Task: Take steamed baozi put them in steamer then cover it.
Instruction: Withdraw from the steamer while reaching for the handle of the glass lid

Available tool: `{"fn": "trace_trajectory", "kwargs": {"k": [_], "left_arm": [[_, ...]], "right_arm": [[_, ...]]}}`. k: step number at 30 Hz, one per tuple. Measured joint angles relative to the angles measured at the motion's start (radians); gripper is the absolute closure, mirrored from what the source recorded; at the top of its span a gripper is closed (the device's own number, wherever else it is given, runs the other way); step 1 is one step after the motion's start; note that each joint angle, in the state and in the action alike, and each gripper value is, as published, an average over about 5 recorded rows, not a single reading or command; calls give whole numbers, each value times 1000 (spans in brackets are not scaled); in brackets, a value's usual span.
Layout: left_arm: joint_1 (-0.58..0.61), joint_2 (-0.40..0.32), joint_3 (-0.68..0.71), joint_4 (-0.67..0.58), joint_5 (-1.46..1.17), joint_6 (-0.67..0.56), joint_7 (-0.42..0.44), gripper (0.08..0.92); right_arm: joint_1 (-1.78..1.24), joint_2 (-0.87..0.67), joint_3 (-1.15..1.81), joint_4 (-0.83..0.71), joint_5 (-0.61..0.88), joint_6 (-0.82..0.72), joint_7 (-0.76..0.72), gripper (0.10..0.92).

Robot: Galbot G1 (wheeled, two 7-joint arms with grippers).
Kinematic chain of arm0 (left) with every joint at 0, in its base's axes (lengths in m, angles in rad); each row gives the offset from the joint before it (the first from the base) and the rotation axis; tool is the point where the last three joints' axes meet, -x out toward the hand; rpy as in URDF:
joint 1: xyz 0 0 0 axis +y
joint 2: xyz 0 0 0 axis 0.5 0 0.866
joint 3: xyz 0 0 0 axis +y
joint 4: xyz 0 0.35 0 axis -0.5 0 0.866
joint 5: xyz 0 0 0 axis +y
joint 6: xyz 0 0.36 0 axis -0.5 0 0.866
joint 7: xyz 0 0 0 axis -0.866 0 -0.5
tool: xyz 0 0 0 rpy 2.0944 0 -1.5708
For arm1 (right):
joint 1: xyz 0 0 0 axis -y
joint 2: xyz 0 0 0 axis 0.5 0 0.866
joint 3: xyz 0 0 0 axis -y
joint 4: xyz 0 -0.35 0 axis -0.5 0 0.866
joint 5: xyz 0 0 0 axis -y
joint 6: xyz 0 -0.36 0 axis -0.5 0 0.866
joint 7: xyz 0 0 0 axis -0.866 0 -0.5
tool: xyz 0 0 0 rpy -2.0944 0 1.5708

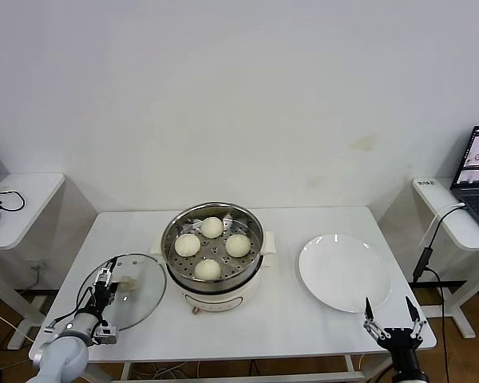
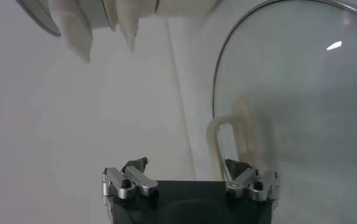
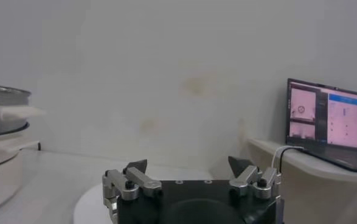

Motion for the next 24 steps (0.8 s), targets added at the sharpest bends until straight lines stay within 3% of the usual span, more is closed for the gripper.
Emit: {"fn": "trace_trajectory", "kwargs": {"k": [9,24], "left_arm": [[-28,-1,14,29,1,-2,3,189],[-49,-3,25,72,8,-14,14,597]], "right_arm": [[0,1,-12,-3,-3,0,-2,203],[1,1,-14,-7,-2,2,-5,203]]}}
